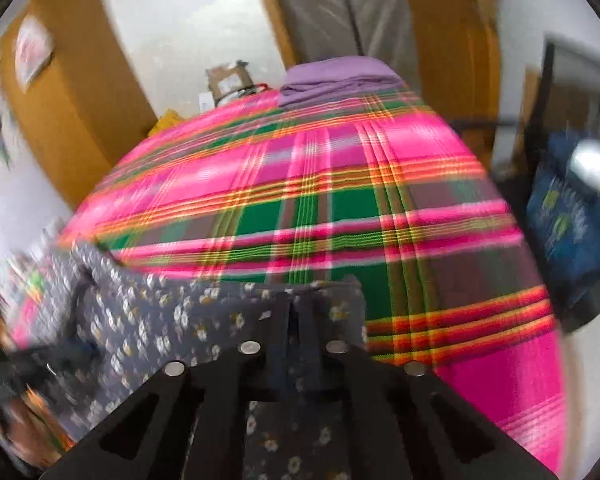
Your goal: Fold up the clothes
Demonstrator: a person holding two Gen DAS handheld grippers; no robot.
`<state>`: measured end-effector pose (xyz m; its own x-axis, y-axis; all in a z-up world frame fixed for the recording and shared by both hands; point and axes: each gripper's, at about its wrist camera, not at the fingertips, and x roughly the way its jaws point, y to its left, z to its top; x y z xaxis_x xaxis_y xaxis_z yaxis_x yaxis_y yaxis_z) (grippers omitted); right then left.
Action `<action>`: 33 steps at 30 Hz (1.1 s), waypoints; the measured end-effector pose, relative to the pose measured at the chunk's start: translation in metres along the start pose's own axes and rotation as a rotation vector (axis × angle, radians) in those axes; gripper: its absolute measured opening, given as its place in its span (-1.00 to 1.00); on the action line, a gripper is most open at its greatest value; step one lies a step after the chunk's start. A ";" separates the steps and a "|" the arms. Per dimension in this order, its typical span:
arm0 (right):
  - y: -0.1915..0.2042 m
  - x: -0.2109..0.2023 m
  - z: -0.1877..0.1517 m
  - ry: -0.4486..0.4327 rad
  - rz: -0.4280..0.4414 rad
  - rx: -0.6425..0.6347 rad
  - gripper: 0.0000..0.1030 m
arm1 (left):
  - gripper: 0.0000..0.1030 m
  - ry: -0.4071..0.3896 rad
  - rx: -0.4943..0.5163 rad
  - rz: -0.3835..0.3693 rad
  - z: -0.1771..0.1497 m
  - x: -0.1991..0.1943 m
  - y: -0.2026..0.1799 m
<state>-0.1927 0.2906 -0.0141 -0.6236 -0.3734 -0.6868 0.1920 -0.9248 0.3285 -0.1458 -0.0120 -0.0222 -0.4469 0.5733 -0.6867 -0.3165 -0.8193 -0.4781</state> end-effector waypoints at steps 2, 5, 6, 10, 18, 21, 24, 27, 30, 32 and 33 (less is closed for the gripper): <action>-0.003 -0.001 0.001 0.002 0.000 0.003 -1.00 | -0.79 0.002 0.002 -0.002 0.000 0.000 0.000; 0.001 -0.014 -0.002 -0.035 -0.015 0.001 -0.98 | -0.79 0.000 0.002 -0.005 -0.001 -0.003 0.001; -0.001 -0.022 -0.004 -0.062 -0.023 0.005 -0.90 | -0.79 -0.002 0.001 -0.007 -0.002 -0.005 0.001; -0.009 -0.054 -0.015 -0.104 -0.020 -0.009 -0.88 | -0.79 -0.014 0.011 -0.008 -0.004 -0.011 0.000; 0.016 -0.078 -0.070 -0.010 -0.021 -0.226 -0.88 | -0.79 -0.009 0.020 -0.018 -0.011 -0.013 0.000; 0.012 -0.077 -0.085 0.021 -0.053 -0.257 -0.95 | -0.79 -0.008 0.015 -0.024 -0.013 -0.015 0.002; 0.012 -0.083 -0.085 0.018 -0.069 -0.254 -0.93 | -0.79 -0.022 0.024 -0.019 -0.015 -0.023 0.000; 0.017 -0.084 -0.087 0.035 -0.067 -0.282 -0.91 | -0.79 -0.023 0.018 -0.014 -0.016 -0.025 0.002; 0.017 -0.080 -0.084 0.039 -0.080 -0.278 -0.90 | -0.79 -0.019 0.006 -0.013 -0.018 -0.025 0.004; 0.021 -0.085 -0.081 0.003 -0.061 -0.271 -0.88 | -0.79 -0.017 0.009 -0.014 -0.020 -0.026 0.003; 0.025 -0.089 -0.080 -0.027 -0.038 -0.272 -0.86 | -0.79 -0.016 0.014 -0.016 -0.022 -0.027 0.001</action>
<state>-0.0720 0.2953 0.0039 -0.6536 -0.3393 -0.6765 0.3623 -0.9251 0.1138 -0.1160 -0.0285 -0.0166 -0.4550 0.5861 -0.6704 -0.3349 -0.8103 -0.4810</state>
